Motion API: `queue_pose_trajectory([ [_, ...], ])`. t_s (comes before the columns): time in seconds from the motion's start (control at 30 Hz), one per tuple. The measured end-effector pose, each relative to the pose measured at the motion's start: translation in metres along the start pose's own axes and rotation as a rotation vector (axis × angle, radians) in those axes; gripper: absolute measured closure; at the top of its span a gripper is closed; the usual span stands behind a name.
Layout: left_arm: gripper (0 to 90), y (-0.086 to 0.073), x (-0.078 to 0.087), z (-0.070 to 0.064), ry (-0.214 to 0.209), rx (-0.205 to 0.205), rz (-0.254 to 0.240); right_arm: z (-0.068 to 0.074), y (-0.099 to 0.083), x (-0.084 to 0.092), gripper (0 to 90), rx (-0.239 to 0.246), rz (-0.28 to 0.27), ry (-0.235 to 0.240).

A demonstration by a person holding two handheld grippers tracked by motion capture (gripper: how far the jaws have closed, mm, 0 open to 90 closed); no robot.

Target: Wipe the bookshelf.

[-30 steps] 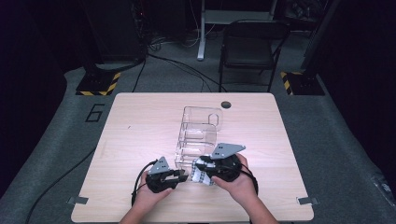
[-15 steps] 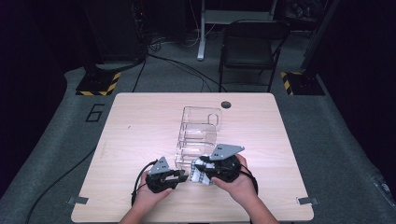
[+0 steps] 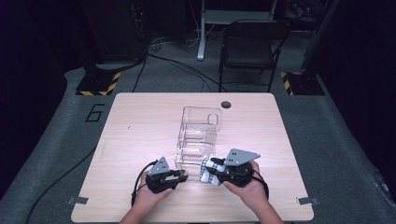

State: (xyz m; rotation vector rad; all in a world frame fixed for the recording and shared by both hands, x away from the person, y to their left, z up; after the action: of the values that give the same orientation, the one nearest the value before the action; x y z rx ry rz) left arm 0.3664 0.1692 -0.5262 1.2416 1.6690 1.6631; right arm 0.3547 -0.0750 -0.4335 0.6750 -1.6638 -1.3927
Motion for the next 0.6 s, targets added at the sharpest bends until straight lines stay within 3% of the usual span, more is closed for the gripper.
queue_pose_trajectory([
  [0.1,69.7,0.0,0.001,0.0,-0.006,-0.008,0.01,-0.004,-0.005,0.004,63.0,-0.038,-0.026,0.012],
  [0.37,69.7,0.0,0.001,0.001,-0.008,-0.004,0.013,-0.007,-0.008,0.009,63.0,-0.07,-0.035,0.016],
  [0.5,69.7,0.0,0.001,0.0,-0.006,-0.004,0.011,-0.008,-0.01,0.011,62.3,-0.066,-0.028,0.024],
  [0.6,69.7,0.0,0.001,0.0,-0.006,-0.005,0.011,-0.011,-0.016,0.013,61.4,-0.066,0.009,0.028],
])
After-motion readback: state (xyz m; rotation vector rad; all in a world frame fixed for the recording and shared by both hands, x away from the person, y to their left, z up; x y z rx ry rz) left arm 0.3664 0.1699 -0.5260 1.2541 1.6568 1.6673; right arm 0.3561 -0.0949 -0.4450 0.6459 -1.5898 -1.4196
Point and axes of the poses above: each handheld gripper's, and its own axes: x roughly backward along the jaws, y roughly out of its top, z roughly to its left, the point moved 3 cm from there along -x, roughly forward along the jaws, and after that the axes turned 14 degrees about -z, right-handed, at the moved point
